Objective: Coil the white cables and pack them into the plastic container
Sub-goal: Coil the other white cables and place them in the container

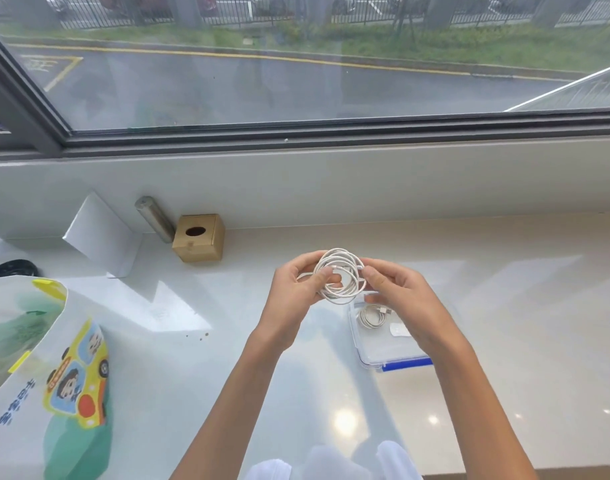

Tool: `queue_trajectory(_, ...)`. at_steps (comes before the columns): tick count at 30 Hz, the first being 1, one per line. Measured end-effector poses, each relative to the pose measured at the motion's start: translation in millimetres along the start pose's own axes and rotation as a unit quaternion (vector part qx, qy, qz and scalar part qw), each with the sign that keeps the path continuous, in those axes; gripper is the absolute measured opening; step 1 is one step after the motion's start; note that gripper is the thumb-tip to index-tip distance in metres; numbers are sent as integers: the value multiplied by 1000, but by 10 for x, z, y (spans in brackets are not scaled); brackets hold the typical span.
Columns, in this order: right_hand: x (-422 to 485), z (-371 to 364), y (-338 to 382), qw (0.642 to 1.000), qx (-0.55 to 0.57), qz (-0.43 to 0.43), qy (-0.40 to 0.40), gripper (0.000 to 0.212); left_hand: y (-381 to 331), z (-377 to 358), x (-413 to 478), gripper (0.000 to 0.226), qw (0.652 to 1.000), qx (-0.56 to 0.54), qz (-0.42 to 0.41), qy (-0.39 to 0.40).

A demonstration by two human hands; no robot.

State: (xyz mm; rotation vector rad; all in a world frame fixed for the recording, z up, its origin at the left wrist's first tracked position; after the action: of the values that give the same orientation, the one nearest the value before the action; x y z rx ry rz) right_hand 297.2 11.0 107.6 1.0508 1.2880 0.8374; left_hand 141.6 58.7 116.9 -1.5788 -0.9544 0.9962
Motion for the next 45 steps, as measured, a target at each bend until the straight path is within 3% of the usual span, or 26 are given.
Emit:
queue_trajectory(6, -30, 410, -148, 997, 62, -21, -33, 28, 154, -496, 41, 29, 1000, -4, 18, 23)
queue_trajectory(12, 4, 899, -147, 997, 48, -19, -57, 24, 184, -903, 185, 28, 990, 119, -18, -67)
queue_trajectory(19, 15, 1307, 51, 966, -174, 72, -179, 12, 240, -1360, 396, 24, 984, 162, -19, -72)
queue_trajectory(25, 156, 1416, 139, 959, -238, 99, -122, 11, 317, -1530, 536, 13, 983, 158, 1, -89)
queue_trajectory(29, 213, 1530, 193, 953, -260, 117, -100, 17, 316, -1610, 579, 31, 983, 165, -10, -76)
queue_trajectory(36, 200, 1632, 360, 917, -317, 181, -159, 8, 294, -1768, 549, 17, 989, 127, -19, -66)
queue_trajectory(38, 225, 1676, 372, 927, -289, 175, -164, 5, 261, -1752, 535, 21, 995, 65, -2, -69)
queue_trajectory(41, 310, 1660, 295, 973, -172, 120, -98, 2, 237, -1610, 523, 25, 992, -60, 46, -99)
queue_trajectory(45, 326, 1550, 314, 979, -146, 124, -68, 7, 181, -1503, 543, 14, 994, -53, 61, -78)
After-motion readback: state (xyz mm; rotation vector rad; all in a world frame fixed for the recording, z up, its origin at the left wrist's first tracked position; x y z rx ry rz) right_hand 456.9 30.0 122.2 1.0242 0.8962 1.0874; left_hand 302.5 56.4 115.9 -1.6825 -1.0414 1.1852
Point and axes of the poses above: each hand's wrist, its own x-axis towards the middle knuckle, its own z-axis out of the back of the hand, y = z × x, the point moved 9 cm from there along x, towards the middle knuckle, and after that the axes turned 5 degrees about -z, right-handed, at the moved point
